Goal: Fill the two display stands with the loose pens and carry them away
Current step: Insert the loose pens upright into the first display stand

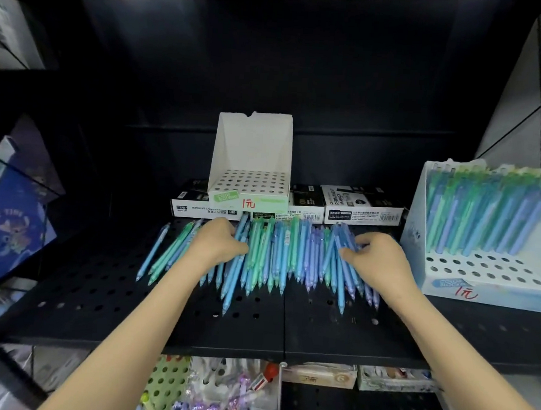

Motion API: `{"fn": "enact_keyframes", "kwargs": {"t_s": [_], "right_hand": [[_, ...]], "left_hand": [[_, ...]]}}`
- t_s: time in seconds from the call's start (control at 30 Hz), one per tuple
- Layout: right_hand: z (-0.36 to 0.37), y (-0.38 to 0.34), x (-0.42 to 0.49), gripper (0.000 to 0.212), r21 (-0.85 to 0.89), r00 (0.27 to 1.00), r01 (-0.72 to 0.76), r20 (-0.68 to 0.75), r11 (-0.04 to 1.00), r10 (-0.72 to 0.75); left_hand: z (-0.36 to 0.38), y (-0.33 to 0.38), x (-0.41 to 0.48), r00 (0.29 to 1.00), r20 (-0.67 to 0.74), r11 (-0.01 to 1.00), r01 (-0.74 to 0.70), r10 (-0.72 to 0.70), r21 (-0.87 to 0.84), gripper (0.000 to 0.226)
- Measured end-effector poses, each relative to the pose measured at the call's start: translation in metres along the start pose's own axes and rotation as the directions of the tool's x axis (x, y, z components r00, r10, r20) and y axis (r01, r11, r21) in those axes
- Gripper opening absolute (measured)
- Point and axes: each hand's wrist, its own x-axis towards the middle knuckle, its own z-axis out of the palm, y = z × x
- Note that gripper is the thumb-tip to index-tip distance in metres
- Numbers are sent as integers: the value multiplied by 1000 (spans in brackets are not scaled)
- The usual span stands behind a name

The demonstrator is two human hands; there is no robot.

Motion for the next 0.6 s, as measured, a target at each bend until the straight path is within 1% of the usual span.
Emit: {"fn": "enact_keyframes", "kwargs": {"t_s": [0.07, 0.1, 0.2, 0.33, 0.4, 0.43, 0.47, 0.53, 0.6], "right_hand": [[-2, -2, -3, 44, 54, 1000, -9, 0, 998, 9], [-4, -4, -4, 42, 76, 1000, -13, -1, 997, 13], [-5, -5, -5, 35, 147, 999, -27, -22, 989, 30], [-5, -3, -2, 38, 264, 996, -80, -5, 961, 84], [-7, -3, -2, 31, 324, 995, -97, 12, 941, 98], [-8, -4, -3, 24, 343, 995, -100, 13, 934, 102], [-10, -6, -3, 17, 364, 994, -105, 15, 926, 107], [-15, -8, -4, 19, 435, 992, -126, 33, 891, 124], [-20, -11, -6, 15, 538, 986, -169, 90, 826, 144]], "left_hand": [[0, 0, 0, 1000, 9, 999, -11, 12, -32, 22], [0, -1, 0, 1000, 16, 999, -11, 11, -50, 19], [0, -6, 2, 999, 39, 991, -12, 18, -135, 29], [-5, -8, 2, 996, 78, 954, 70, -50, -292, 11], [-8, -12, 2, 991, 94, 881, 128, -95, -456, 23], [-9, -15, 3, 986, 115, 818, 167, -124, -550, 26], [-11, -16, 2, 978, 140, 746, 206, -151, -634, 26], [-16, -20, 1, 964, 191, 607, 265, -186, -749, 23], [-19, -22, 1, 954, 239, 489, 298, -182, -820, 13]]}}
